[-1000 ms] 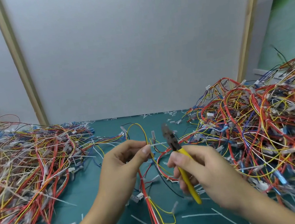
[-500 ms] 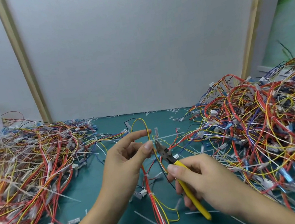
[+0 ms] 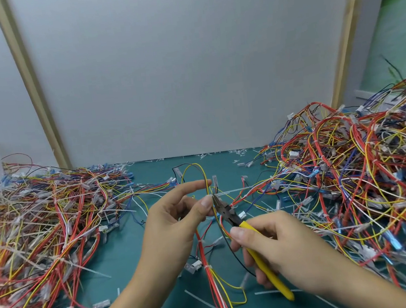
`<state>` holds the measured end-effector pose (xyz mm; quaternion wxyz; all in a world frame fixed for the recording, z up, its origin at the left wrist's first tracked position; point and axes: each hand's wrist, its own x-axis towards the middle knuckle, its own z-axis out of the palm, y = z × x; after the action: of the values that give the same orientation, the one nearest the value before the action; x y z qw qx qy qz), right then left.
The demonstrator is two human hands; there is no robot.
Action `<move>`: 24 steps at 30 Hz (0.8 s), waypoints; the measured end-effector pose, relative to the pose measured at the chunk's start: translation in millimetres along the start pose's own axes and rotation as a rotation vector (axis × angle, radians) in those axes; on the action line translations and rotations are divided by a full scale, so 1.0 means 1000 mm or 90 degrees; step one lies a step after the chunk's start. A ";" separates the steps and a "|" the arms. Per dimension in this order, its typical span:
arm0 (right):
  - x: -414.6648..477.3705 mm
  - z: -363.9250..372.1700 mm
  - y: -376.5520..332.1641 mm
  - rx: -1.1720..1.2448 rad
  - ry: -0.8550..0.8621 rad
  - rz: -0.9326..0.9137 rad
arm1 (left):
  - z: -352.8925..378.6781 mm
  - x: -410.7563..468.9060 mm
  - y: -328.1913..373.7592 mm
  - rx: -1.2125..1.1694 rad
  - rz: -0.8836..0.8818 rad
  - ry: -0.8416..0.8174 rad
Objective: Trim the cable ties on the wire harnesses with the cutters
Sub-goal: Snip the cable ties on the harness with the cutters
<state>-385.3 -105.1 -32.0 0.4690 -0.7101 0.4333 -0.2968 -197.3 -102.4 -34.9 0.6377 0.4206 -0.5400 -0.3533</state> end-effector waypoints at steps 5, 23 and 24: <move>0.000 0.000 -0.001 -0.001 0.008 -0.003 | -0.001 0.000 -0.002 0.003 0.007 0.002; 0.007 -0.005 -0.004 0.122 0.146 0.000 | -0.024 0.018 -0.012 0.169 -0.070 0.294; 0.007 -0.005 -0.003 0.129 0.148 0.004 | -0.024 0.021 -0.017 0.193 -0.142 0.272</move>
<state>-385.2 -113.1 -26.6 0.4855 -0.6189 0.4546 -0.4177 -170.0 -124.1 -43.5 0.6245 0.6327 -0.3903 -0.2397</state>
